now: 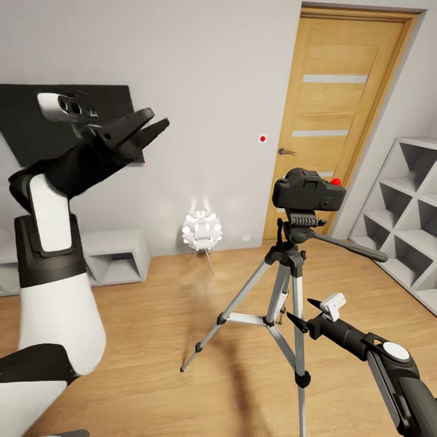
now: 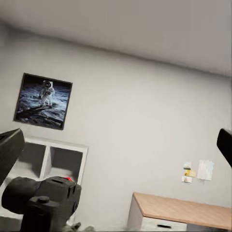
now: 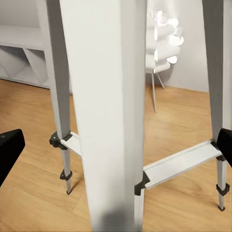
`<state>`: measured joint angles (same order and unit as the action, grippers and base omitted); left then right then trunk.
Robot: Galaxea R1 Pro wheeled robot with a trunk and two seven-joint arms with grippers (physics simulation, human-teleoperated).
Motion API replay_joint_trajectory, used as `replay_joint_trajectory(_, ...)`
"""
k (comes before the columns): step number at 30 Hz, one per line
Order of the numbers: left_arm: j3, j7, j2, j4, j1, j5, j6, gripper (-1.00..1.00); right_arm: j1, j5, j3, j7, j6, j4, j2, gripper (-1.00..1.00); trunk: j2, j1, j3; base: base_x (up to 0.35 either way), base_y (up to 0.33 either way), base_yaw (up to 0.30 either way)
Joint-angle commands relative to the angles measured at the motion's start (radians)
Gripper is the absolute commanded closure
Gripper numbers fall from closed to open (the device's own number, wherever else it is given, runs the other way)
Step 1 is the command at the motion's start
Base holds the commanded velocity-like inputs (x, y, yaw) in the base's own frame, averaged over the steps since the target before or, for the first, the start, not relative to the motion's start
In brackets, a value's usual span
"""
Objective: Attach the digital camera to the camera tripod in the bedroom.
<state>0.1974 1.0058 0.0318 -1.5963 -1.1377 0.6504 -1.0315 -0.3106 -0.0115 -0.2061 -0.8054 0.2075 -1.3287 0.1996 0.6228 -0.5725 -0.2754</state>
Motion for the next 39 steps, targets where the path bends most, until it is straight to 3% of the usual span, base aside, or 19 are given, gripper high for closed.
replay_joint_trajectory(1, 0.001, -0.006, -0.023, -0.004, 0.020, -0.001, -0.008, -1.00, -0.001, -0.001, -0.002, -0.006, 0.007, -0.001, 0.000, -1.00, 0.001, 0.000, -0.001, 0.000, 0.000, 0.000)
replay_joint_trajectory(3, 0.001, -0.016, -0.059, -0.009, 0.053, -0.001, -0.012, -1.00, -0.001, -0.001, -0.002, -0.006, 0.008, -0.001, 0.000, -1.00, 0.001, 0.000, -0.001, 0.000, 0.000, 0.000)
replay_joint_trajectory(5, 0.001, -0.020, -0.078, -0.011, 0.077, -0.001, -0.014, -1.00, -0.001, -0.002, -0.002, -0.006, 0.010, -0.001, 0.001, -1.00, 0.001, 0.000, -0.001, 0.000, 0.000, 0.000)
replay_joint_trajectory(14, 0.004, -0.024, -0.109, -0.012, 0.128, -0.003, -0.011, -1.00, 0.003, -0.001, -0.014, -0.025, 0.010, -0.002, 0.002, -1.00, 0.001, 0.000, -0.001, 0.000, 0.000, 0.000)
replay_joint_trajectory(19, 0.007, -0.024, -0.122, -0.011, 0.137, -0.003, -0.010, -1.00, 0.035, -0.002, -0.086, -0.115, 0.012, -0.047, 0.001, -1.00, 0.001, 0.000, -0.001, 0.000, 0.000, 0.000)
replay_joint_trajectory(25, 0.009, -0.024, -0.125, -0.011, 0.138, -0.003, -0.010, -1.00, 0.078, -0.001, -0.119, -0.138, 0.012, -0.078, 0.002, -1.00, 0.001, 0.000, -0.001, 0.000, 0.000, 0.000)
replay_joint_trajectory(27, 0.010, -0.025, -0.128, -0.011, 0.142, -0.003, -0.010, -1.00, 0.097, -0.001, -0.156, -0.155, 0.012, -0.083, 0.005, -1.00, 0.001, 0.000, -0.001, 0.000, 0.000, 0.000)
replay_joint_trajectory(29, 0.011, -0.026, -0.137, -0.011, 0.168, -0.003, -0.010, -1.00, 0.111, -0.003, -0.278, -0.191, 0.011, -0.086, 0.010, -1.00, 0.001, 0.000, -0.001, 0.000, 0.000, 0.000)
replay_joint_trajectory(30, 0.010, -0.028, -0.140, -0.011, 0.179, -0.004, -0.010, -1.00, 0.113, -0.004, -0.315, -0.197, 0.009, -0.084, 0.011, -1.00, 0.001, 0.000, -0.001, 0.000, 0.000, 0.000)
replay_joint_trajectory(31, 0.009, -0.040, -0.144, -0.011, 0.208, -0.005, -0.009, -1.00, 0.111, -0.007, -0.388, -0.201, 0.006, -0.072, 0.013, -1.00, 0.001, 0.000, -0.001, 0.000, 0.000, 0.000)
replay_joint_trajectory(33, 0.005, -0.072, -0.146, -0.012, 0.247, -0.011, -0.006, -1.00, 0.106, -0.010, -0.453, -0.192, 0.002, -0.032, 0.019, -1.00, 0.001, 0.000, -0.001, 0.000, 0.000, 0.000)
replay_joint_trajectory(34, 0.002, -0.125, -0.143, -0.012, 0.299, -0.020, 0.005, -1.00, 0.096, -0.015, -0.499, -0.165, -0.003, 0.030, 0.041, -1.00, 0.001, 0.000, -0.001, 0.000, 0.000, 0.000)
replay_joint_trajectory(35, 0.001, -0.159, -0.142, -0.012, 0.328, -0.024, 0.017, -1.00, 0.087, -0.019, -0.516, -0.144, -0.007, 0.065, 0.059, -1.00, 0.001, 0.000, -0.001, 0.000, 0.000, 0.000)
replay_joint_trajectory(36, -0.004, -0.229, -0.139, -0.012, 0.383, -0.031, 0.050, -1.00, 0.064, -0.025, -0.540, -0.095, -0.012, 0.139, 0.103, -1.00, 0.001, 0.000, -0.001, 0.000, 0.000, 0.000)
replay_joint_trajectory(37, -0.008, -0.262, -0.139, -0.013, 0.409, -0.033, 0.070, -1.00, 0.052, -0.027, -0.548, -0.069, -0.014, 0.178, 0.125, -1.00, 0.001, 0.000, -0.001, 0.000, 0.000, 0.000)
replay_joint_trajectory(38, -0.013, -0.329, -0.143, -0.013, 0.481, -0.038, 0.125, -1.00, 0.017, -0.031, -0.565, 0.001, -0.022, 0.299, 0.184, -1.00, 0.001, 0.000, -0.001, 0.000, 0.000, 0.000)
replay_joint_trajectory(39, -0.012, -0.342, -0.145, -0.013, 0.505, -0.039, 0.139, -1.00, 0.007, -0.032, -0.568, 0.019, -0.027, 0.338, 0.199, -1.00, 0.001, 0.000, -0.001, 0.000, 0.000, 0.000)
